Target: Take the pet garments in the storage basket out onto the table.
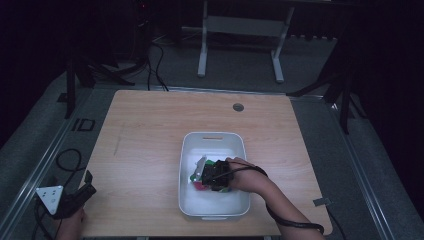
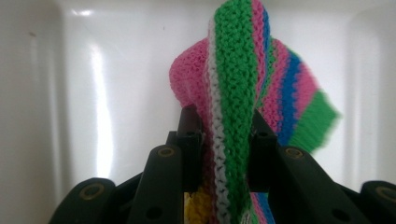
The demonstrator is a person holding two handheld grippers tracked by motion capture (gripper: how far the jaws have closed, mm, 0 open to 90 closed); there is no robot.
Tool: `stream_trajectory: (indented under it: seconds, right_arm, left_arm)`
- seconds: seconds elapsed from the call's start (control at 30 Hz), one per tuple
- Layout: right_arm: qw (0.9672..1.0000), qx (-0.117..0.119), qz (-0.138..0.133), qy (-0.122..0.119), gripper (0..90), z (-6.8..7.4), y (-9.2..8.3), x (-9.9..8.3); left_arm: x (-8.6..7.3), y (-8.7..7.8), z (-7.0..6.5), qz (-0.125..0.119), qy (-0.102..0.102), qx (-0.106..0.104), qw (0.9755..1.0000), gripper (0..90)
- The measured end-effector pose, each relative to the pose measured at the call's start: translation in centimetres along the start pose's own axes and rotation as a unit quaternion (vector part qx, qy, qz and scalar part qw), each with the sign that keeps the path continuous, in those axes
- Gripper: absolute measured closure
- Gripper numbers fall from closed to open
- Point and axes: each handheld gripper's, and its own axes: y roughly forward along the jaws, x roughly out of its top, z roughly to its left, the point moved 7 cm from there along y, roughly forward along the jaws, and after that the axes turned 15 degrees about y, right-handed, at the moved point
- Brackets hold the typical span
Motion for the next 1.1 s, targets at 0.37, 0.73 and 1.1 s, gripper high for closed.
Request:
stream_trajectory:
  seconds: [0.37, 0.73, 1.1]
  right_arm:
    - [0.9968, -0.011, -0.079, 0.004, 72.8, -0.8, -7.3, 1.5]
    - [0.9917, -0.041, -0.122, 0.008, 72.7, -2.2, -12.2, 1.7]
    - [0.9879, -0.066, -0.132, 0.047, 72.6, -4.6, -14.3, -2.4]
  left_arm:
    - [0.0, 0.0, 0.0, 0.001, 0.001, 0.001, 1.0000, 1.1]
    - [0.0, 0.0, 0.1, 0.001, -0.003, 0.003, 1.0000, 1.1]
    - [0.0, 0.0, 0.0, 0.003, 0.002, 0.006, 1.0000, 1.2]
